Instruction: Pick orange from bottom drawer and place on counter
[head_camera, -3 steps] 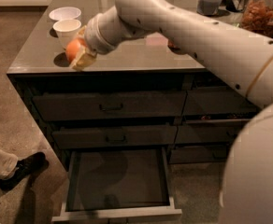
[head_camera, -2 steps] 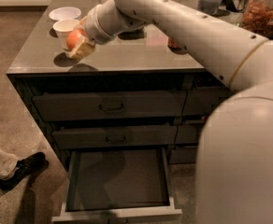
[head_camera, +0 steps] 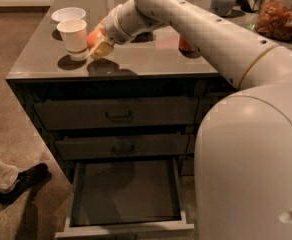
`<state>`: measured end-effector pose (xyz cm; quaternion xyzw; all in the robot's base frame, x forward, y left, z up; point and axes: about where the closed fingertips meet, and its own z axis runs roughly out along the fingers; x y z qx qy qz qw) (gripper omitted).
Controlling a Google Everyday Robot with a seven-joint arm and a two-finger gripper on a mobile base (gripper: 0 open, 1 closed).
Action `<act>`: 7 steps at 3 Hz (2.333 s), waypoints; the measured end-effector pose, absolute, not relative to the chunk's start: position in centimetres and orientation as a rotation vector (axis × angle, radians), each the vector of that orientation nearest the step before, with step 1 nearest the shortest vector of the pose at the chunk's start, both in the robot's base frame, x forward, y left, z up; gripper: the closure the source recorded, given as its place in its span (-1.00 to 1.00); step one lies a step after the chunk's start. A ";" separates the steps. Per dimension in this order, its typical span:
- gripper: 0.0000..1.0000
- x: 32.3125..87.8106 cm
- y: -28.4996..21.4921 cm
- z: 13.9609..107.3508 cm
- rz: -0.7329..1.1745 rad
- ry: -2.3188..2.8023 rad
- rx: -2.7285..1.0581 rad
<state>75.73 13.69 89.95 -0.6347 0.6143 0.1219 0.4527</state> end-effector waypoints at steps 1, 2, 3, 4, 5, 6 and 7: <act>1.00 76.8 11.5 88.0 0.311 1.568 -1.531; 0.64 77.4 10.2 86.7 0.324 1.601 -1.512; 0.17 77.7 9.7 86.3 0.327 1.614 -1.507; -0.30 77.7 9.6 86.2 0.328 1.619 -1.506; -0.76 77.7 9.3 86.1 0.337 1.626 -1.504; -1.00 77.7 9.2 86.0 0.349 1.630 -1.504; -1.00 77.7 9.2 86.0 0.349 1.630 -1.504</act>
Offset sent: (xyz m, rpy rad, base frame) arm 0.0252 -0.0583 -0.0443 0.0185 0.0836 -0.0944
